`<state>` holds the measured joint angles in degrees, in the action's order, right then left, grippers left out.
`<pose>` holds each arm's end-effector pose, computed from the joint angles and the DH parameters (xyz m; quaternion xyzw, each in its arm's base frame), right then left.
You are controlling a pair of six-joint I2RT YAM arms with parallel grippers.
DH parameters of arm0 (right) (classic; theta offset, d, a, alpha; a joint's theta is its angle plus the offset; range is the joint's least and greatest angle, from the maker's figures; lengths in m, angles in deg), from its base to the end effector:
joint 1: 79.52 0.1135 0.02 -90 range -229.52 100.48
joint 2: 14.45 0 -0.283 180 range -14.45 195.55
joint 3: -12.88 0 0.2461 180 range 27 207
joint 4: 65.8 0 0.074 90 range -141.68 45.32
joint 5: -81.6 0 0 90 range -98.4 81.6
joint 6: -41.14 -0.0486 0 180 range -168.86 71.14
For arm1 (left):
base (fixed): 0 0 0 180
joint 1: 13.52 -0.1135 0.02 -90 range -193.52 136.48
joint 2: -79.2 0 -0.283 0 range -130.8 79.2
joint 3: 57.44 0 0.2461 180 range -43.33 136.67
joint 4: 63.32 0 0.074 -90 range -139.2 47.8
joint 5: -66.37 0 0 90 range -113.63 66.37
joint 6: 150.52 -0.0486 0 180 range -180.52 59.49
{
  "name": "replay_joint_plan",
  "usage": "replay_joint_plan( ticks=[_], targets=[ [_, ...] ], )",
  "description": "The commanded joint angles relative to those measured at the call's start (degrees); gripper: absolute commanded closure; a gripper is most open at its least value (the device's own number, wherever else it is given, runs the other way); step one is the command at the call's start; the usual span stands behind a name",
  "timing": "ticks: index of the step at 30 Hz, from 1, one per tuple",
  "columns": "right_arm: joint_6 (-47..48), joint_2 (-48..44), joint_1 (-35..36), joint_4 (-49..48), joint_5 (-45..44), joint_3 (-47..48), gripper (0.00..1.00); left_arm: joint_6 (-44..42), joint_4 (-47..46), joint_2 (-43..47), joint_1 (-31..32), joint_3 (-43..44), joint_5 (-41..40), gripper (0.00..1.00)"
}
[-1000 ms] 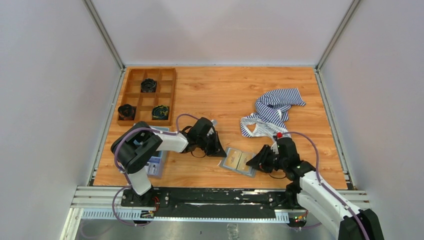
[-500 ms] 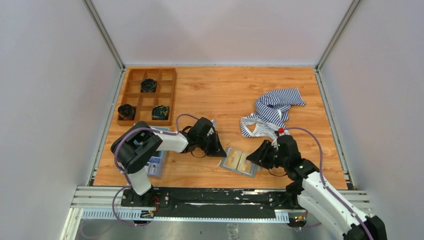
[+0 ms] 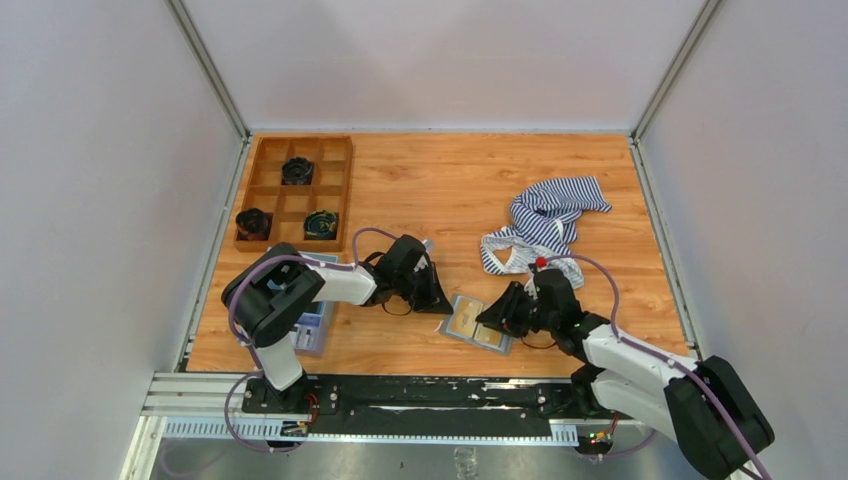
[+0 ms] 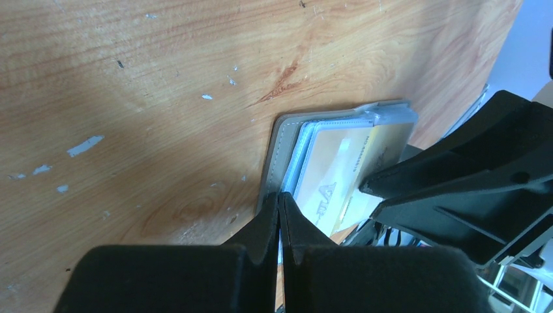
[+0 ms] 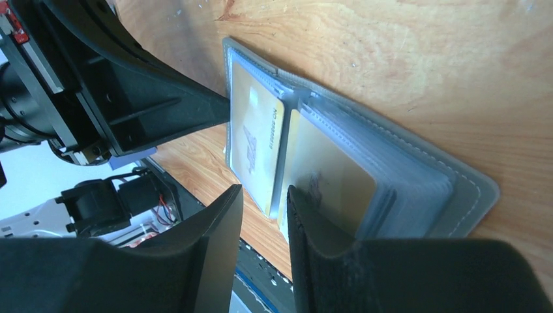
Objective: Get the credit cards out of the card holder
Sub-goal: Remove the credit card from the card holder.
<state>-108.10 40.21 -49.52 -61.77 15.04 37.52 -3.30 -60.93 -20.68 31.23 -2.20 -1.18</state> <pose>0.1355 0.1006 0.1548 0.1261 0.8608 0.4503 0.2009 0.2175 -0.2418 0.1324 -0.0283 0.9151 -0.3932 0.0854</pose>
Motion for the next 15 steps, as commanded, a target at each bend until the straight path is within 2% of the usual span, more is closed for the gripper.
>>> replay_joint_plan(
  ticks=[1,11,15],
  targets=[
    [-2.9,3.6,0.6,-5.1,-2.0,-2.9,0.65,-2.0,6.9,-2.1,0.7,-2.0,-3.3,1.0],
    [-6.9,9.9,0.4,-13.5,-0.5,-5.0,0.69,-1.8,6.8,-1.7,0.7,-2.1,-3.3,1.0],
    [-8.3,8.7,-0.1,-14.4,-1.0,-6.8,0.78,-1.8,6.8,-2.0,0.7,-2.0,-3.1,1.0]
  ],
)
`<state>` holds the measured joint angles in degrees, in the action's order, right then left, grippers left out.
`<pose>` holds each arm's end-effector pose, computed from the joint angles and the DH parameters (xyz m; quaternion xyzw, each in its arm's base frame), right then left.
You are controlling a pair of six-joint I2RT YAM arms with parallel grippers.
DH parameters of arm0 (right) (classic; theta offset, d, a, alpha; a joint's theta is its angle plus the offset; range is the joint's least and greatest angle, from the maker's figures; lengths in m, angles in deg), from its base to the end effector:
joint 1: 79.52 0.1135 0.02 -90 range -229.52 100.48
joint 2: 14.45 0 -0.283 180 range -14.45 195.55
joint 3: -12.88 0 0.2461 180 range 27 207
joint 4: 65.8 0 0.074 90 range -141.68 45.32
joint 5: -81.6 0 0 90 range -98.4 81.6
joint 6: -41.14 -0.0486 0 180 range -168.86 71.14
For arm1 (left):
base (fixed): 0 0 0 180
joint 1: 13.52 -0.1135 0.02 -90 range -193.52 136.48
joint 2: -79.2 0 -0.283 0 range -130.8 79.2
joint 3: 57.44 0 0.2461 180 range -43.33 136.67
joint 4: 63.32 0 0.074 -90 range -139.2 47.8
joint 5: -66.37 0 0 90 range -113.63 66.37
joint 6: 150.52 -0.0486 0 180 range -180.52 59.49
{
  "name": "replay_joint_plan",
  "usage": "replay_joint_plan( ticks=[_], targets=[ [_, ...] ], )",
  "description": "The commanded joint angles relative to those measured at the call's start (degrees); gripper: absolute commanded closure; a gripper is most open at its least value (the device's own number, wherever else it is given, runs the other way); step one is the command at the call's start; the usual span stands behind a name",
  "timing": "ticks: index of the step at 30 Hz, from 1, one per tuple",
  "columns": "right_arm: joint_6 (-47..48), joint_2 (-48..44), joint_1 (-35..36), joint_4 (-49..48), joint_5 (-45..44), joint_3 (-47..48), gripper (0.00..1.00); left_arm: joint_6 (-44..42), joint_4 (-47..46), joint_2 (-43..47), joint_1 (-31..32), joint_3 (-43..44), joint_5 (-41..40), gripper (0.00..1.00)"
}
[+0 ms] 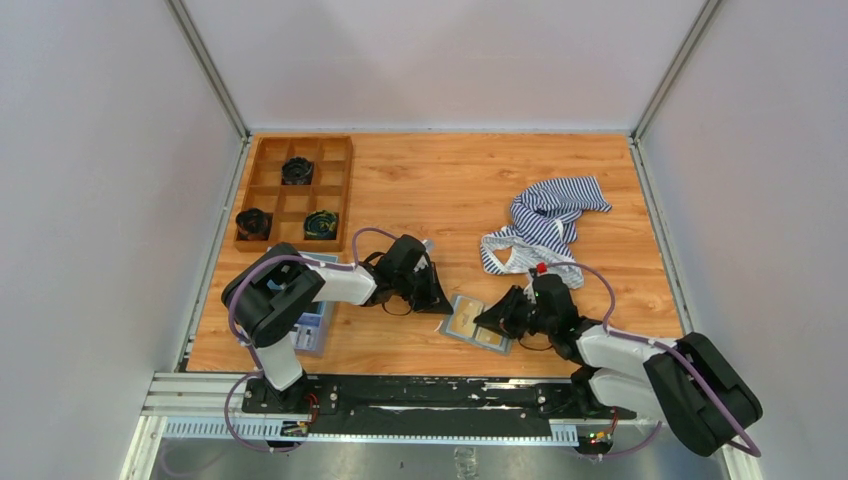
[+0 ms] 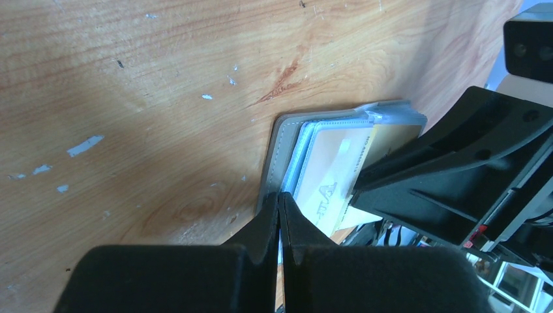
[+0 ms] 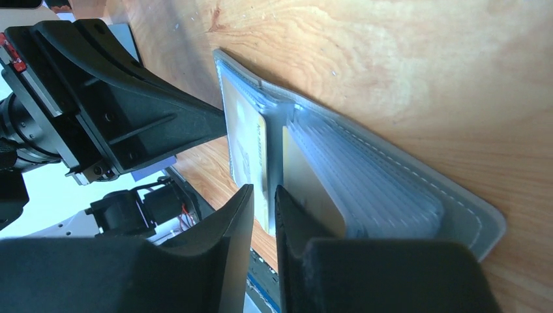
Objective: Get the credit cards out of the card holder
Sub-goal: Remove the credit card from the card holder.
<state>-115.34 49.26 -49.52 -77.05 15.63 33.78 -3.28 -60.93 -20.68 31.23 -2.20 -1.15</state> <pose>0.1426 0.1052 0.1380 0.1707 0.8425 0.4772 0.1825 0.2175 -0.2418 0.1324 -0.0283 0.9150 -0.3933 0.0852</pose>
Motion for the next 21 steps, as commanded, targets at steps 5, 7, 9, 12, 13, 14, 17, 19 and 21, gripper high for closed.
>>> replay_joint_plan(
  ticks=[5,7,9,12,13,14,17,19,21],
  targets=[
    [-1.1,-2.7,-0.4,1.5,-2.6,-4.2,0.9,-1.9,6.8,-2.5,0.7,-1.8,-3.3,1.0],
    [-1.1,-3.0,-0.6,1.5,-2.6,-4.4,0.94,-2.0,6.8,-2.7,0.7,-1.7,-3.2,1.0],
    [-1.0,-3.3,-0.7,1.5,-2.6,-4.5,0.96,-2.0,6.8,-3.0,0.7,-1.5,-3.1,1.0],
    [-0.7,-3.6,-0.7,0.9,-2.5,-4.7,0.92,-2.1,6.8,-3.0,0.7,-1.5,-3.1,1.0],
    [-0.7,-3.6,-0.7,0.6,-2.4,-4.6,0.89,-2.1,6.9,-2.9,0.7,-1.5,-3.1,1.0],
    [-0.7,-3.5,-0.7,0.3,-2.3,-4.6,0.85,-2.2,6.9,-2.9,0.7,-1.5,-3.1,1.0],
    [-0.6,-2.8,-0.7,-0.3,-2.5,-4.3,0.79,-2.2,6.9,-3.1,0.7,-1.6,-3.1,1.0],
    [-0.5,-1.9,-0.7,-0.8,-2.5,-4.2,0.78,-2.2,6.8,-3.2,0.7,-1.6,-3.1,1.0],
    [-0.7,-0.5,-0.7,-2.0,-2.1,-4.1,0.8,-2.2,6.8,-3.2,0.7,-1.7,-3.0,1.0]
  ],
)
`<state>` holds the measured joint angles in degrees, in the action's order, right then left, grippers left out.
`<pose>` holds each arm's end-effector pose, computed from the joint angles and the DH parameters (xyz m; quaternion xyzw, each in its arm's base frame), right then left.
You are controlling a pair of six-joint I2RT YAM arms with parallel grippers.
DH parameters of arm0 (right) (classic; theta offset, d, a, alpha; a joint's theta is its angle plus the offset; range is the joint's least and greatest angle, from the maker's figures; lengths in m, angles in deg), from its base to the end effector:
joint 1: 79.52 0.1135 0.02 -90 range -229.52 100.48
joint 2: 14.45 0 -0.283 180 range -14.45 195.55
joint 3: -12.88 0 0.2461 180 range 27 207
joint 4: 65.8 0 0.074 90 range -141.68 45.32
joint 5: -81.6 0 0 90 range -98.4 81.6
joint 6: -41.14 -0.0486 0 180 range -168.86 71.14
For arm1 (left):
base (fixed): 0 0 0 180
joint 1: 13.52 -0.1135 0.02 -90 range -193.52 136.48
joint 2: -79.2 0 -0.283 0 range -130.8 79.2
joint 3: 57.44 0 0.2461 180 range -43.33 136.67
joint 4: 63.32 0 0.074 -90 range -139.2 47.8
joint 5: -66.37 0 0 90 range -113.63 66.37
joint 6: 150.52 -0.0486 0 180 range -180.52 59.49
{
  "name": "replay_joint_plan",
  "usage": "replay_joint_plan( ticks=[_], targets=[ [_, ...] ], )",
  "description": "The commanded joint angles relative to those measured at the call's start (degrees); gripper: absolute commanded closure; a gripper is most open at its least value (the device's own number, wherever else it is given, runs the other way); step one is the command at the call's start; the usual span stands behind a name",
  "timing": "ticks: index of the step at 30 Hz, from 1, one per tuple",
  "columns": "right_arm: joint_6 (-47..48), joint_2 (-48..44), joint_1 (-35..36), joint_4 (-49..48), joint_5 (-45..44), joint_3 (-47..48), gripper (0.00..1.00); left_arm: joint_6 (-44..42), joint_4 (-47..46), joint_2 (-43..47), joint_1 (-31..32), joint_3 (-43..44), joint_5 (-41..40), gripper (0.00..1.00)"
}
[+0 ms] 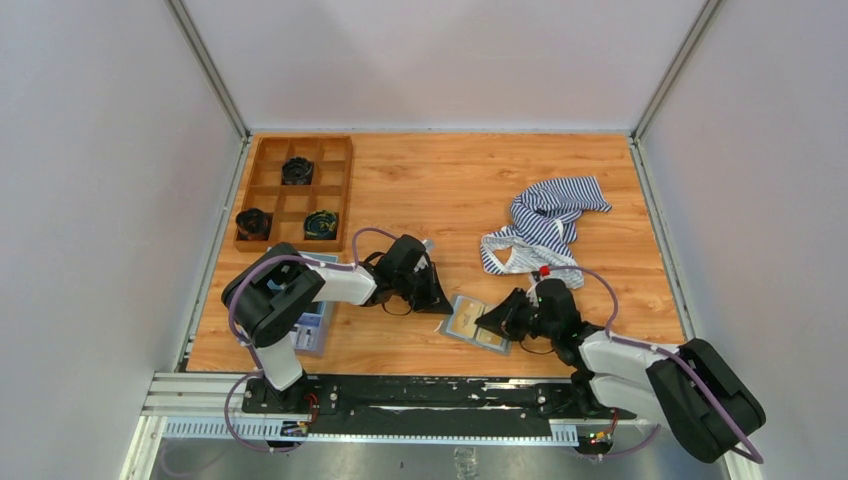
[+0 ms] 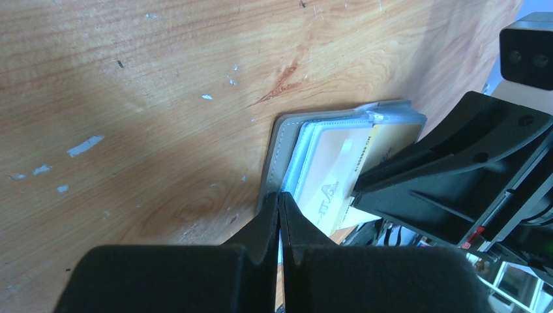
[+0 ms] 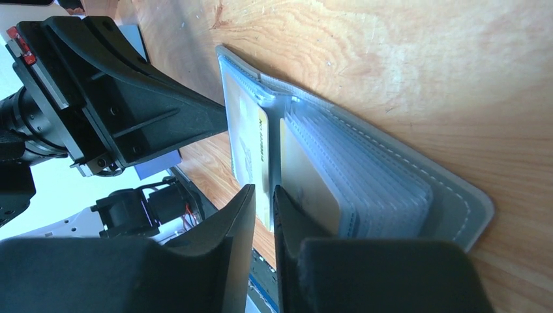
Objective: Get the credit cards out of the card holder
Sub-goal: Remove the credit card from the card holder.
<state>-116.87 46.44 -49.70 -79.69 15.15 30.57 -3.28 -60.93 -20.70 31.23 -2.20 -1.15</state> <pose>0.1336 0.0989 0.1343 0.1790 0.8321 0.4885 0.1923 0.2175 -0.2418 0.1323 -0.0284 0.9151 -0.3932 0.0850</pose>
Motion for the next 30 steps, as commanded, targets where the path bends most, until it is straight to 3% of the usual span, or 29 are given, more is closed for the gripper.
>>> replay_joint_plan(
  ticks=[1,9,22,30],
  targets=[
    [0.7,3.0,-0.6,-0.1,-1.4,-1.1,0.82,-2.2,6.8,-3.2,0.7,-1.7,-3.0,1.0],
    [-0.1,3.4,-0.6,-1.5,-1.1,-1.9,1.0,-2.2,6.9,-2.9,0.7,-1.6,-3.2,1.0],
    [-0.5,-19.5,-1.5,17.8,-7.3,-5.8,1.0,-2.1,6.7,-3.9,0.7,-1.7,-3.5,1.0],
    [0.5,-32.0,-3.6,30.1,-5.6,-6.5,1.0,-2.3,6.8,-1.6,0.7,-1.7,-3.3,1.0]
  ],
)
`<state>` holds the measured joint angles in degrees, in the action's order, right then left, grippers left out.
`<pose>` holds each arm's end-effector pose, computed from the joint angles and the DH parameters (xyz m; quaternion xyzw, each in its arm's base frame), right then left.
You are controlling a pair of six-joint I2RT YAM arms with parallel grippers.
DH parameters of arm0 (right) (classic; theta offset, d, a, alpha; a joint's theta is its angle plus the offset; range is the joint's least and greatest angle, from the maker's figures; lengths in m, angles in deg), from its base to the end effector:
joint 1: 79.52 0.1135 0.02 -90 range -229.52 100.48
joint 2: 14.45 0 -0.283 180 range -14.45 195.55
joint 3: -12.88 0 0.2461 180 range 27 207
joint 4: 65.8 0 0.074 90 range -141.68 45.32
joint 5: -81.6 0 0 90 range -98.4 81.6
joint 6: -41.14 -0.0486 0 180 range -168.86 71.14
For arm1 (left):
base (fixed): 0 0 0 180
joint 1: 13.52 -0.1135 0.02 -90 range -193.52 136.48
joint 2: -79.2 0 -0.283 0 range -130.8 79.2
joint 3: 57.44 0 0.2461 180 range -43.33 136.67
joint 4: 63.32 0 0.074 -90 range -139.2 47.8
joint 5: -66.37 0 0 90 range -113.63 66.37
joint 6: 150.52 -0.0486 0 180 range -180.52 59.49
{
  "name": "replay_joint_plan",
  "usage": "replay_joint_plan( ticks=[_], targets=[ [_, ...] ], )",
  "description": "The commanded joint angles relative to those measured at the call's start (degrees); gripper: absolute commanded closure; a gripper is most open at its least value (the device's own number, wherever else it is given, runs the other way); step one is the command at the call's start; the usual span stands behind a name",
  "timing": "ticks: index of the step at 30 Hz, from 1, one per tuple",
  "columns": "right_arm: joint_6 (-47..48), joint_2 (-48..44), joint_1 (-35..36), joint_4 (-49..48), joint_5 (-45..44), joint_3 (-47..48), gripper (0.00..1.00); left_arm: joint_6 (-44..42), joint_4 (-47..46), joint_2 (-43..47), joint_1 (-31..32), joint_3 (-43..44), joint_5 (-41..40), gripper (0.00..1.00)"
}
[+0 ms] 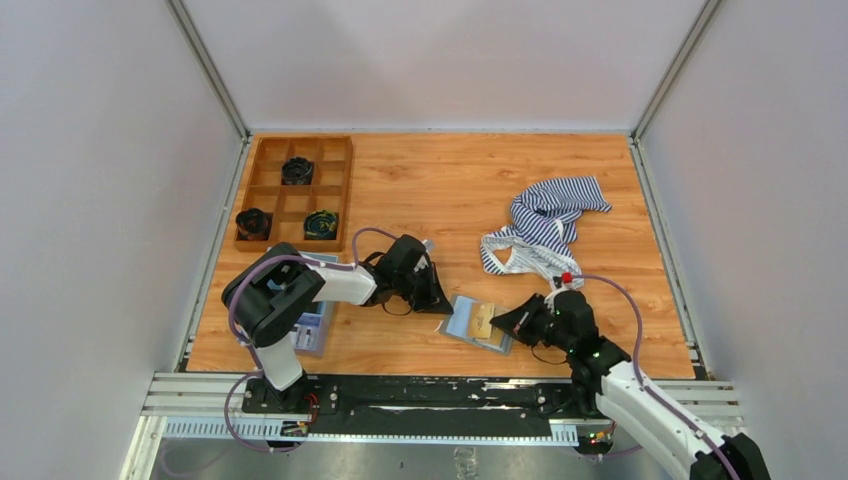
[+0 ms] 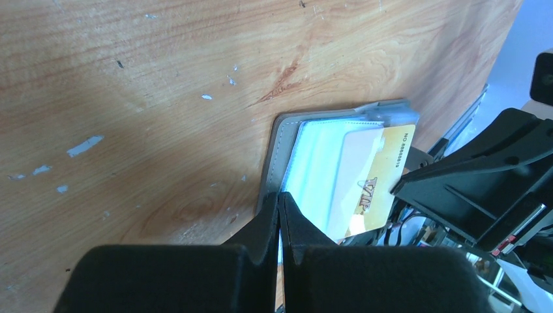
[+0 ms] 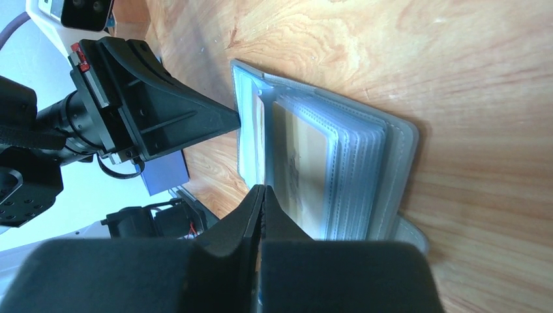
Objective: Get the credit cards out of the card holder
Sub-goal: Remove the credit card from the card holder.
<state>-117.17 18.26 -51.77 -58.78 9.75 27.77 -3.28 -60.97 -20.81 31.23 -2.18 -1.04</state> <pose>0.1038 0.0717 0.1406 0.2087 0.8099 0.4842 0.2568 0.2176 -0.2420 0.1319 -0.0281 0.9151 -0.3934 0.0840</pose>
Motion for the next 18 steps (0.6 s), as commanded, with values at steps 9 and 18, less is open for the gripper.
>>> replay_joint_plan(
  ticks=[9,18],
  targets=[
    [1.7,-10.1,-2.0,16.7,1.2,-3.4,1.0,-1.9,6.9,2.7,0.7,-1.6,-3.8,1.0],
    [2.3,-9.4,-2.0,15.0,0.9,-3.6,1.0,-1.4,7.0,8.7,3.9,0.7,-5.3,0.8]
  ],
)
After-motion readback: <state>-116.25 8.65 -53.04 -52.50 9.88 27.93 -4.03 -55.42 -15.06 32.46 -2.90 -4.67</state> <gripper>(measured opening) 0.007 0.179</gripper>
